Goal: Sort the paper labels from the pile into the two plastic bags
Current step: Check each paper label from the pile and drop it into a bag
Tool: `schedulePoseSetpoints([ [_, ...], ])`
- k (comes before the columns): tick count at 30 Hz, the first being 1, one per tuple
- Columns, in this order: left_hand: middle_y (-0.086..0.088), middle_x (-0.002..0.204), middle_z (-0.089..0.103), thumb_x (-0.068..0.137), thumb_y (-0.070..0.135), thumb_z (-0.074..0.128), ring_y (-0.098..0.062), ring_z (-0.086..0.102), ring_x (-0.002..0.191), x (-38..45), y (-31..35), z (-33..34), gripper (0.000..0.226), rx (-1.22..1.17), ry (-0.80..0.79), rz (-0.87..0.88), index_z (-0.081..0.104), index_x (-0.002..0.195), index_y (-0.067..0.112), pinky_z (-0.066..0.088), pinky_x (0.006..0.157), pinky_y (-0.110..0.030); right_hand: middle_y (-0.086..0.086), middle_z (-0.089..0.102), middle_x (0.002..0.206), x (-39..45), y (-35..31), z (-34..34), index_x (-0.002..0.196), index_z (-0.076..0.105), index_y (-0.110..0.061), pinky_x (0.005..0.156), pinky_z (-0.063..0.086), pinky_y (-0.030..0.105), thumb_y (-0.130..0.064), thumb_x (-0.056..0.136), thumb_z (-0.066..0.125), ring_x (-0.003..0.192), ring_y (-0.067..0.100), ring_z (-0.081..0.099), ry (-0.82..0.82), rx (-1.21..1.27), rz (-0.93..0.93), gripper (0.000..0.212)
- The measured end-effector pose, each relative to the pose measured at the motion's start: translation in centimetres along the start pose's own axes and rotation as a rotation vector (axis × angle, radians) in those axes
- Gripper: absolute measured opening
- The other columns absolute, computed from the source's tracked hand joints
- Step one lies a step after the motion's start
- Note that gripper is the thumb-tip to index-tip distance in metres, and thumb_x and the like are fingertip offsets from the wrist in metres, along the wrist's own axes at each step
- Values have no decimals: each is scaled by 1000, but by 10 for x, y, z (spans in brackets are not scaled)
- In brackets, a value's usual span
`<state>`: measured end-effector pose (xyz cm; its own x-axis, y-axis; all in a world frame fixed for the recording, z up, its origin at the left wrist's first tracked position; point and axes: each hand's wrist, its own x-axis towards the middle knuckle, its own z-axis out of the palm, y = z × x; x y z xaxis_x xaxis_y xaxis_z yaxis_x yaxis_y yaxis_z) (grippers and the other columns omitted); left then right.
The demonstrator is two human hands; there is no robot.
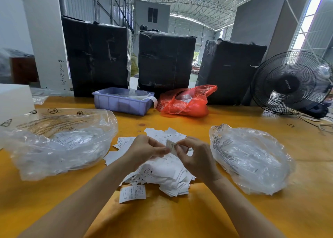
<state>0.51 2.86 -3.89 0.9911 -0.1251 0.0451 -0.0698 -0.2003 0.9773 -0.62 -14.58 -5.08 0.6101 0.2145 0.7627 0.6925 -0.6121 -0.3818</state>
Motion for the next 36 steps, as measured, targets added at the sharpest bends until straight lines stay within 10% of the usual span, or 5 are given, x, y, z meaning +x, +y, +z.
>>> schedulePoseSetpoints([
  [9,-14,79,74,70,12,80,-17,65,73,-5,2,1,11,37,-54,49,77,79,7,50,70,-26,6,62,69,1,4,-3,90,70,-7,57,43,26,-9,77,76,61,11,52,-289,369,377,14],
  [16,-7,69,68,74,18,78,-10,61,66,-9,3,7,10,67,-162,23,75,74,9,49,64,-22,4,71,70,2,5,-10,93,56,-18,71,56,49,-5,72,79,70,24,71,-331,345,343,33],
  [22,-6,71,71,64,22,79,-14,62,68,-6,5,14,27,-265,74,-56,74,84,4,48,66,-25,10,67,85,5,-3,-9,116,51,-14,74,58,42,-40,60,78,75,25,70,-176,413,441,67],
  [27,-4,67,71,56,20,80,-13,65,65,-9,7,22,27,-465,91,-167,71,78,6,49,60,-24,8,70,79,2,-7,-1,121,58,-4,69,59,36,-6,86,66,66,19,70,-84,436,422,37],
  [36,-7,70,69,80,28,73,-14,65,68,-4,4,26,20,-420,191,-157,68,79,9,51,61,-22,0,63,92,4,-6,0,127,57,-6,78,55,41,-6,92,57,77,13,59,-138,329,413,35],
])
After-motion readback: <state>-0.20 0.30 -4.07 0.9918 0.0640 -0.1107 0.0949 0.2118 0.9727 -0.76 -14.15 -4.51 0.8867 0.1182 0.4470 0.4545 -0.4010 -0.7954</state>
